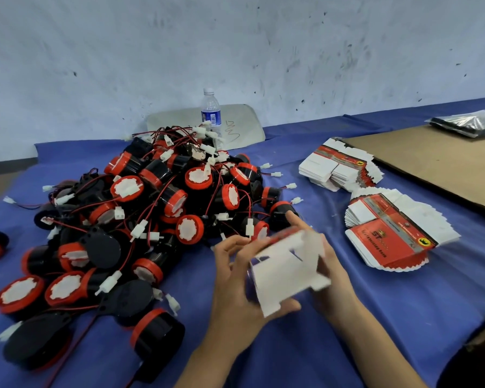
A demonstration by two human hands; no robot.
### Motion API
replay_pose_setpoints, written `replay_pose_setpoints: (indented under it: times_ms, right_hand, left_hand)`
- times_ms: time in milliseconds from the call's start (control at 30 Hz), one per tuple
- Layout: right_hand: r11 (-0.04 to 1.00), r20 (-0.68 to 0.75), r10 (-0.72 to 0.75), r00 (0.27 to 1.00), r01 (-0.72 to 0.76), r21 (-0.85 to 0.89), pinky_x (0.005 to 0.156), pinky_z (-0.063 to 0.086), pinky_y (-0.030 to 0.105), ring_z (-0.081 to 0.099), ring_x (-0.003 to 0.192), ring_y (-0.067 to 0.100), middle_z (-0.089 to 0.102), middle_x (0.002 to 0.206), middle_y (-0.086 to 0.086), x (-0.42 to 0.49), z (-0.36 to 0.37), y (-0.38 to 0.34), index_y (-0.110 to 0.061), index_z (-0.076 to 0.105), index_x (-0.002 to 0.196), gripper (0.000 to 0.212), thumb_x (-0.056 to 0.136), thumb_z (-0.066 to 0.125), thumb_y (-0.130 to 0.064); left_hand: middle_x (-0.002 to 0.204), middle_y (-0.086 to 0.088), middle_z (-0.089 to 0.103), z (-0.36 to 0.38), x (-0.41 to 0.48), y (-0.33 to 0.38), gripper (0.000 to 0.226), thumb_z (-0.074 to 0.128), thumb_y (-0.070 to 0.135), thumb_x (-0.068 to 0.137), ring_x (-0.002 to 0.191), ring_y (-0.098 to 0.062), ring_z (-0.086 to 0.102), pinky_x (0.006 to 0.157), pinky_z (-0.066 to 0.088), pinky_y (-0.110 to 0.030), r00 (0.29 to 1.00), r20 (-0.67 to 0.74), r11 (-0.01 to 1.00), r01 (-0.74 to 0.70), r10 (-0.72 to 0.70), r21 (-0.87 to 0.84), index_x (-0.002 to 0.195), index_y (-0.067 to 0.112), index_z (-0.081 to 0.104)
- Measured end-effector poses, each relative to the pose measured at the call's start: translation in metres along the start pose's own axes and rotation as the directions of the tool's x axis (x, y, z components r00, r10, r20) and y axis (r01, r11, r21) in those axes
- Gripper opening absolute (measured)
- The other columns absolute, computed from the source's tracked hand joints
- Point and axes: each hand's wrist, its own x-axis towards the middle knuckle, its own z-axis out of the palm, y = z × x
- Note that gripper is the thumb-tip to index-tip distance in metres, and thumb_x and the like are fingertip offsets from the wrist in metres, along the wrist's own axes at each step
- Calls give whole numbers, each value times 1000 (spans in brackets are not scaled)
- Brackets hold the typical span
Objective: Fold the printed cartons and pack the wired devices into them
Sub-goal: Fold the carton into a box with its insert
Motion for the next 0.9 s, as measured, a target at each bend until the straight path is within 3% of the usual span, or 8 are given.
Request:
replay_pose_setpoints:
  times_ms: [100,233,300,400,467,533,667,900]
  right_hand:
    - [957,29,16,999,-7,-289,48,41,22,56,58,8,65,71,-14,4,5,-3,-48,65,112,33,88,44,-43]
    - [891,-94,41,995,-78,-446,44,29,12,40,42,5,55,48,-10,5,7,-5,-42,67,71,29,75,40,-33]
    - [828,-100,-55,993,-11,-560,49,34,8,44,47,-3,53,52,-22,-1,7,-3,-36,52,71,20,78,38,-48]
    - [770,-94,-128,987,39,-637,69,35,9,43,70,-8,53,70,-30,-9,6,2,-29,49,70,45,78,24,-66]
    - [793,-45,-122,992,70,-606,91,33,12,45,106,-10,54,100,-42,-8,9,0,-47,63,91,44,81,28,-72]
    - [857,33,-88,996,92,-507,103,29,10,37,131,-8,47,127,-43,-7,15,-2,-68,51,114,35,85,32,-73]
    - [916,90,-151,984,174,-362,100,29,3,33,134,-10,43,139,-34,-10,20,-8,-60,49,128,38,92,37,-67]
    - [926,59,-201,978,209,-315,100,35,11,47,131,6,56,136,-10,-12,17,-3,-33,53,135,55,94,34,-65]
  left_hand:
    - [116,16,45,-2,2,-4,63,71,43,56,107,-6,51,87,40,-12,990,-98,992,94,-102,-83,115,51,49]
    - [112,18,53,-4,2,-5,55,60,53,69,101,-3,52,83,40,-11,980,-142,986,123,-139,-116,119,34,49]
    - [113,19,54,-3,1,-4,46,52,52,78,100,-4,53,85,40,-10,982,-141,988,106,-121,-111,121,35,47]
    - [116,26,52,-2,3,0,64,47,74,79,105,-5,54,89,41,-14,975,-120,973,167,-186,-157,125,30,43]
    - [115,27,52,-1,3,0,83,40,86,74,103,-5,54,90,43,-17,978,-87,970,171,-188,-175,128,24,41]
    - [111,25,54,0,4,1,71,46,79,77,98,-4,55,87,45,-19,978,-91,970,172,-189,-171,127,29,41]
    - [103,14,58,1,2,-2,41,50,47,79,92,-7,56,82,45,-16,971,-132,966,172,-199,-195,119,39,45]
    - [107,19,57,5,0,-5,39,46,42,82,95,-7,56,83,45,-19,976,-112,967,160,-184,-197,119,32,45]
